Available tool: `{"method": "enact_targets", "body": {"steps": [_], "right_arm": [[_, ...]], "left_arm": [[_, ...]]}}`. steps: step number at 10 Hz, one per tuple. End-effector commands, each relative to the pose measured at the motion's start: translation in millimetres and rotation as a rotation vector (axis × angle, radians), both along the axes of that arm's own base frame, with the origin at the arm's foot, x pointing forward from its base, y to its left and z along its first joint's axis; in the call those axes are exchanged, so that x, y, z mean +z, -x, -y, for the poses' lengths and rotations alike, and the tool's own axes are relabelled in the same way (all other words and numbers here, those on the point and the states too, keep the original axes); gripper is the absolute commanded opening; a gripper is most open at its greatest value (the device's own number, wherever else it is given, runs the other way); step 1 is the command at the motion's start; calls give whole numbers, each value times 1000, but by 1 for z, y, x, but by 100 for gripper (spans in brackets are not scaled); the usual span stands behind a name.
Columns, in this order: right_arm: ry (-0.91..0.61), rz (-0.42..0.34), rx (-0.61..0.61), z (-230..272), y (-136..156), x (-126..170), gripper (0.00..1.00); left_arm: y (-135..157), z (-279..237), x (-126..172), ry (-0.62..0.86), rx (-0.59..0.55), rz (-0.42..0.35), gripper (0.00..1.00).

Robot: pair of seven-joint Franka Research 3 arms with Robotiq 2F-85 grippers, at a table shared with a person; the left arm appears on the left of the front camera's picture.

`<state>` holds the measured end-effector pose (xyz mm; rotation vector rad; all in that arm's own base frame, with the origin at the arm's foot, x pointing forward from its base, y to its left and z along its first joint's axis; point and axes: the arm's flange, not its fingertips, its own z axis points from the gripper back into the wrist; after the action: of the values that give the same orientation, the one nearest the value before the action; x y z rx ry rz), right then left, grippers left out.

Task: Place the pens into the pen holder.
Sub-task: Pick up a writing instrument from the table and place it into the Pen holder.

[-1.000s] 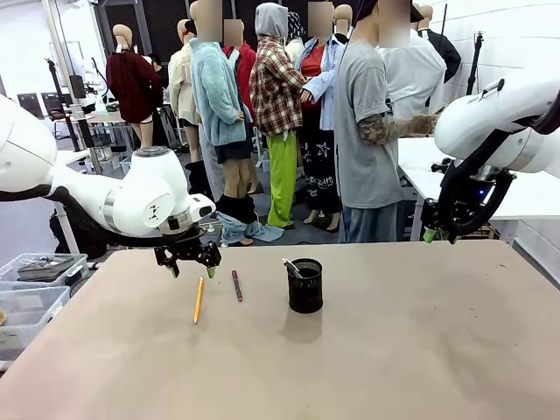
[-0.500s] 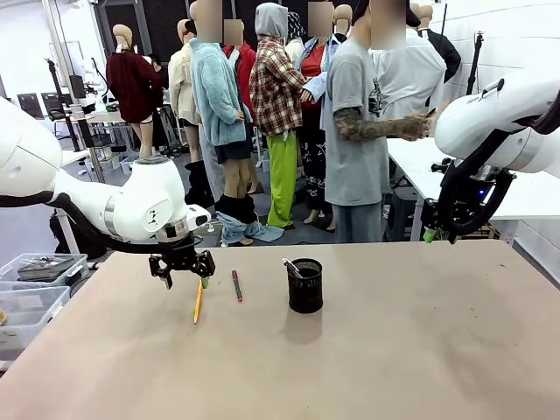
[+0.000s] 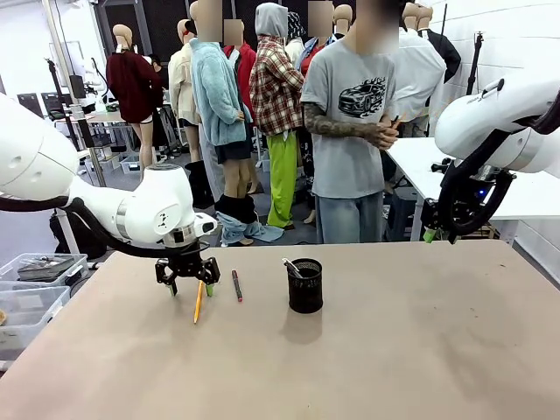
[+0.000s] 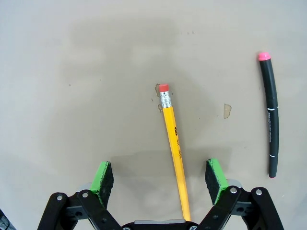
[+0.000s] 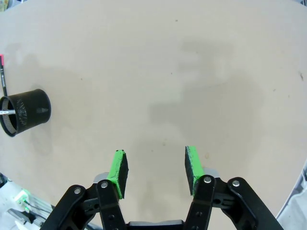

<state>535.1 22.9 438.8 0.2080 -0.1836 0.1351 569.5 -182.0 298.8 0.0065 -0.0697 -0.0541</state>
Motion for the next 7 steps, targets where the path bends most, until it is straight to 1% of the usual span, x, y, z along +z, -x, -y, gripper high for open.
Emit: {"method": "enact_targets", "body": {"steps": [1, 2, 6, 7], "right_arm": [[-21, 3, 13, 1, -2, -1, 61], [-21, 3, 13, 1, -2, -1, 61], [-21, 3, 13, 1, -2, -1, 61], [-21, 3, 13, 1, -2, -1, 61]], "left_arm": [[-6, 5, -2, 2, 1, -39, 97], [-5, 5, -4, -9, -6, -37, 81], [1, 3, -3, 9, -31, -41, 3], [2, 4, -3, 8, -36, -50, 0]]}}
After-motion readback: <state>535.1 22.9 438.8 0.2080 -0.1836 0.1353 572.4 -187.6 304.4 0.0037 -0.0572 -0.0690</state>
